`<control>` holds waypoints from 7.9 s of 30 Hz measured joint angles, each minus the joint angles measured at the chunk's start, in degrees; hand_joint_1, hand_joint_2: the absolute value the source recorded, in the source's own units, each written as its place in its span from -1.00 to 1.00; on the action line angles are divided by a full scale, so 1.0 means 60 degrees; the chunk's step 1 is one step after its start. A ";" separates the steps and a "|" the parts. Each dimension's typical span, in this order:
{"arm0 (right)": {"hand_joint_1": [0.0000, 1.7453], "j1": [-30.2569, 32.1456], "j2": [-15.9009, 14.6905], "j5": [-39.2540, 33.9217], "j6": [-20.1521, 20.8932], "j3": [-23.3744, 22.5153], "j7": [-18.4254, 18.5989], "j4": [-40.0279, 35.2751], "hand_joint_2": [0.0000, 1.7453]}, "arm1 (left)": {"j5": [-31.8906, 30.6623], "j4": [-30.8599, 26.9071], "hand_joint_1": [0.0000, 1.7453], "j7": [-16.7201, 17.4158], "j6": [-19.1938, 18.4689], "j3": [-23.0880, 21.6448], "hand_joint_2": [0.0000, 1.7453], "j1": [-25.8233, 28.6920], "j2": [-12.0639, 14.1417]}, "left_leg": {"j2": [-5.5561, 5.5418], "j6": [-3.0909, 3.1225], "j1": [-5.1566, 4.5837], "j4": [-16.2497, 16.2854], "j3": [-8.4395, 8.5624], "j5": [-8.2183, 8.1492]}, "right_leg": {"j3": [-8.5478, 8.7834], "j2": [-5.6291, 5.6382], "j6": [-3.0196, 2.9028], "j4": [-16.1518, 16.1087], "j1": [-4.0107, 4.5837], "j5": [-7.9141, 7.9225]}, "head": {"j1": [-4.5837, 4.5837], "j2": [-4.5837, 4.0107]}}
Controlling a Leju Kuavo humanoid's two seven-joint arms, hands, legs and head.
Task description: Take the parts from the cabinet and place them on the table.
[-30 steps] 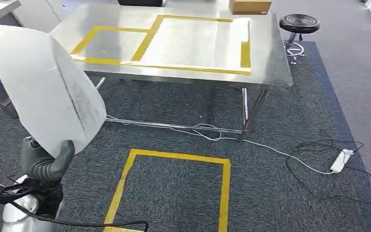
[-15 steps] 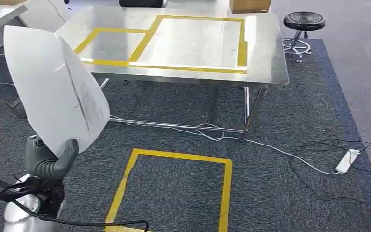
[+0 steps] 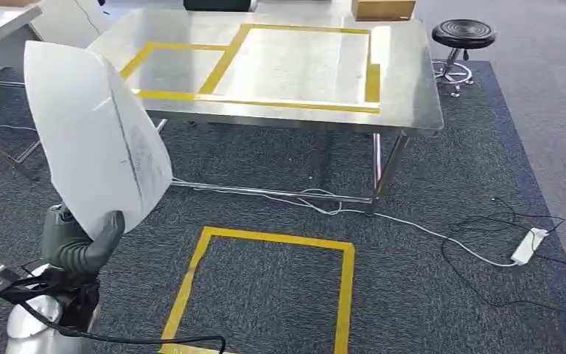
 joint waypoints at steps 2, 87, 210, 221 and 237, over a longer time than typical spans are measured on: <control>-1.00 0.0000 0.0000 0.0003 0.0000 0.0000 0.0000 0.0000 -1.00 | 0.0000 0.0000 1.00 0.0011 0.0000 0.0000 1.00 0.0000 0.0000 | 0.0000 0.0001 -0.0005 0.0000 0.0000 0.0000 | -0.0001 0.0000 0.0000 0.0000 -0.0004 0.0000 | 0.0000 0.0000; -1.00 0.0015 -0.0025 -0.0834 -0.0248 0.0885 0.0069 0.0025 -1.00 | 0.0117 0.0189 1.00 -0.0113 -0.0120 0.0135 1.00 0.0087 0.0036 | -0.0016 -0.0387 0.0293 -0.0113 0.0144 -0.0080 | 0.0036 0.0053 0.0251 -0.0007 -0.0270 -0.0068 | -0.0047 0.0000; -1.00 0.0657 -0.0055 -0.1938 -0.0353 0.2248 0.0809 -0.0270 -1.00 | 0.0408 0.0605 1.00 -0.0146 -0.0160 0.0127 1.00 -0.0250 0.0055 | 0.0372 -0.0149 0.0001 0.1844 0.0304 -0.0987 | -0.0019 -0.0138 -0.0196 -0.0108 0.0063 0.0093 | 0.0084 -0.0004; -1.00 0.0649 -0.0055 -0.1978 -0.0346 0.2248 0.0838 -0.0299 -1.00 | 0.0102 0.0696 1.00 0.0186 -0.0004 0.0120 1.00 -0.0235 0.0077 | 0.0420 0.0025 0.0034 0.0350 -0.0803 0.0445 | 0.0910 -0.0005 0.0128 -0.0159 0.0041 -0.0912 | 0.0040 -0.0004; -1.00 0.0641 -0.0055 -0.1986 -0.0361 0.2255 0.0827 -0.0328 -1.00 | 0.0291 0.0729 1.00 0.0171 -0.0040 0.0102 1.00 -0.0338 0.0080 | 0.0420 -0.0060 0.0056 0.0228 -0.0821 0.0605 | 0.0864 -0.0110 0.0050 -0.0091 0.0098 -0.0944 | 0.0051 -0.0004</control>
